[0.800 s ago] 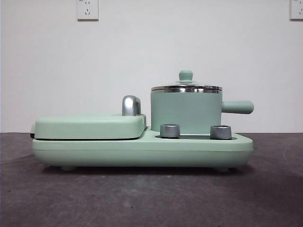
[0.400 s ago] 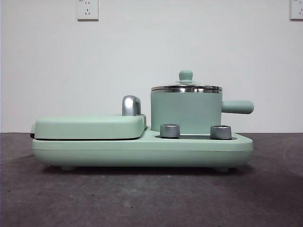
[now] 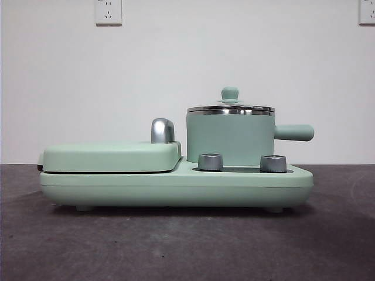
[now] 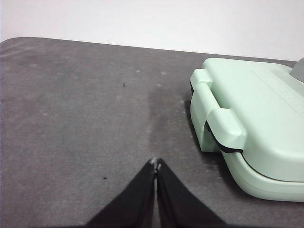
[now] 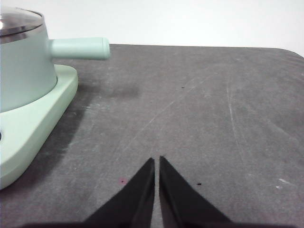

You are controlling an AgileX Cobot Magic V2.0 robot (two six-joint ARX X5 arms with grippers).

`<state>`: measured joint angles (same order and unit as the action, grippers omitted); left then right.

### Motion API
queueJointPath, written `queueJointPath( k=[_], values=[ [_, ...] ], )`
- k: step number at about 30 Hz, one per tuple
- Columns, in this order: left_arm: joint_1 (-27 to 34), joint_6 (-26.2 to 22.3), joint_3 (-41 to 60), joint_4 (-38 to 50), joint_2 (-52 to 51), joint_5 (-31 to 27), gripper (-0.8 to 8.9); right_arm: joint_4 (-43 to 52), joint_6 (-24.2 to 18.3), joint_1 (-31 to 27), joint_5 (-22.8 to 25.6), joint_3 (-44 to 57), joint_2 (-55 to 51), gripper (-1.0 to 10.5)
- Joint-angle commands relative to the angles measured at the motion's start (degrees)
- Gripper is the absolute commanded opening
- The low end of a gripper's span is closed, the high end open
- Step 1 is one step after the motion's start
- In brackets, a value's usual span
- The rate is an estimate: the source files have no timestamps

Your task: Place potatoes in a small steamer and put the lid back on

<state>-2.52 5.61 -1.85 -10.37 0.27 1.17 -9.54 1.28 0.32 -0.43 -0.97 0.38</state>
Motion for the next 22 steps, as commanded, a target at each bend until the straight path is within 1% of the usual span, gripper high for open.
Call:
queueJointPath(
  k=[1, 22],
  values=[
    [-0.07, -0.17, 1.05, -0.35, -0.09, -0.13, 0.05, 0.74, -0.48, -0.09, 0.04, 0.33, -0.17, 0.1],
    [-0.07, -0.17, 1.05, -0.35, -0.09, -0.15, 0.05, 0.74, -0.48, -0.09, 0.04, 0.33, -0.17, 0.1]
  ],
)
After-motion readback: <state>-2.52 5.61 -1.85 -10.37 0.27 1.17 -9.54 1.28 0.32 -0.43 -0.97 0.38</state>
